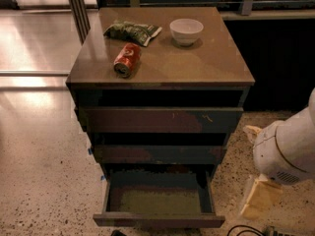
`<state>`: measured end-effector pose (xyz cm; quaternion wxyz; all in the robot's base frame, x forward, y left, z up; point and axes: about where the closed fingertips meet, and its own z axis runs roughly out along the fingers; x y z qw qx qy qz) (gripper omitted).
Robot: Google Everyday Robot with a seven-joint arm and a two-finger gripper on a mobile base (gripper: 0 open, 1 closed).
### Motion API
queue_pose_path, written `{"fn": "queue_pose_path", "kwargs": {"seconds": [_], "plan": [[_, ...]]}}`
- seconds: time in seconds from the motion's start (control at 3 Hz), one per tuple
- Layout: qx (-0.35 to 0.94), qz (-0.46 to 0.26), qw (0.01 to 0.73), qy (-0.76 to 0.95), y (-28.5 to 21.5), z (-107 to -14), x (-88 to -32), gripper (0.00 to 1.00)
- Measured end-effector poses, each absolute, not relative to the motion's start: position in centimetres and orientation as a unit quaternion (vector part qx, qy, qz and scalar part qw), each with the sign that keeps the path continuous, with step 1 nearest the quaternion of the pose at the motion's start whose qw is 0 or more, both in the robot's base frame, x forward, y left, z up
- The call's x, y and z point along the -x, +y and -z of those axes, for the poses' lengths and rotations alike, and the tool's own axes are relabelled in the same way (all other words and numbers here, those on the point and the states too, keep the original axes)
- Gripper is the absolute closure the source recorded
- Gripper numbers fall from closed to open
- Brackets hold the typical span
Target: Close bottom drawer
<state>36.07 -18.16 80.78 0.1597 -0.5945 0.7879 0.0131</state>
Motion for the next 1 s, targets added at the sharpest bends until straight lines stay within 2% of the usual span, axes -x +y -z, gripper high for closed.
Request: {"fn": "queue_pose_path", "kwargs": {"seconds": [0.67, 1.0], "plan": [[0.615, -0.027, 0.2, 0.762, -14.3, -71.7, -44.3, 0.0], [0.615, -0.027, 0.2, 0.762, -14.3, -71.7, -44.3, 0.0]]}}
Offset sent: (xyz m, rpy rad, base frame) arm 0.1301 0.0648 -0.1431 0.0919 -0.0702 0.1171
